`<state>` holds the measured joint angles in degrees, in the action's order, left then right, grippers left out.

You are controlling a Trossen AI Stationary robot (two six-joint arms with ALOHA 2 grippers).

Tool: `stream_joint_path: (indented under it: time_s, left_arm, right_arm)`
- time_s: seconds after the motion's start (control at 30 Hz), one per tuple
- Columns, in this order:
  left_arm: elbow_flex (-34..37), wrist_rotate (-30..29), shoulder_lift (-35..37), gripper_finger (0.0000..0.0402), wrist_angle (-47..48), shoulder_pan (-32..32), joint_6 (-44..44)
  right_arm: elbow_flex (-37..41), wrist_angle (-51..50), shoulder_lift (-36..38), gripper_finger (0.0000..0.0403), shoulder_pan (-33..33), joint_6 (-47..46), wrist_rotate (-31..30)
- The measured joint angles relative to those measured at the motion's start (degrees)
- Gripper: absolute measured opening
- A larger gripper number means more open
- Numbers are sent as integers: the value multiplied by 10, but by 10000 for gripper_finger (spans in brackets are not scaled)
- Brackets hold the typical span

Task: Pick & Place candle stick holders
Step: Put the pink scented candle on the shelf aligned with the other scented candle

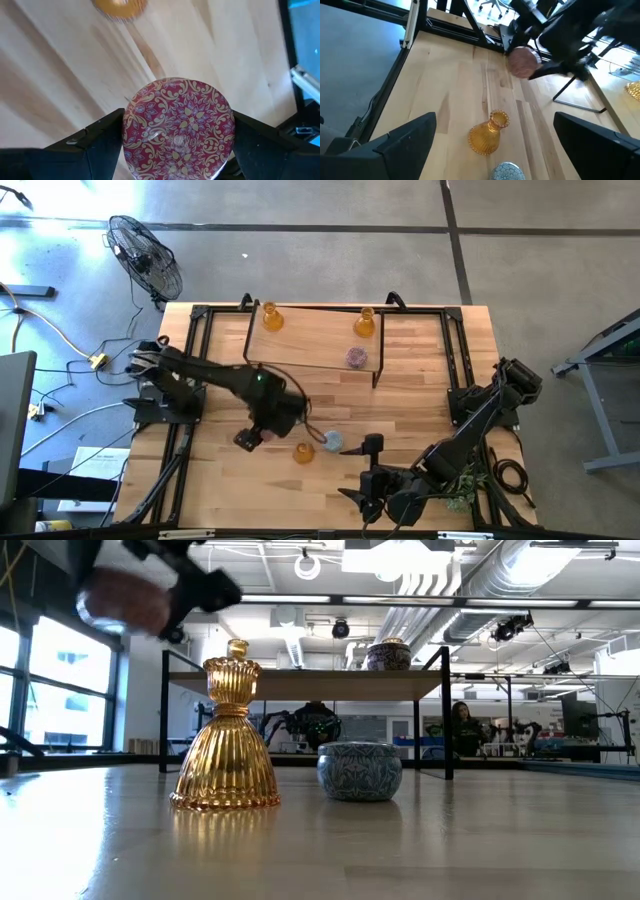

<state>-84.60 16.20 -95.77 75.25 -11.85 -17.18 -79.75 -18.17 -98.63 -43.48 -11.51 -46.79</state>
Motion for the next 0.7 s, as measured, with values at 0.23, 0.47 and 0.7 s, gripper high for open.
stream_joint_path:
  time_s: [0.23,0.47,0.7]
  left_arm:
    - [-149,-92,0,308,100,39,-24]
    - [-281,-143,0,308,147,109,-49]
    - [-326,-169,0,308,148,240,-53]
  right_arm:
    - [0,0,0,398,0,0,-9]
    - [0,0,0,398,0,0,-10]
    - [0,0,0,398,0,0,-10]
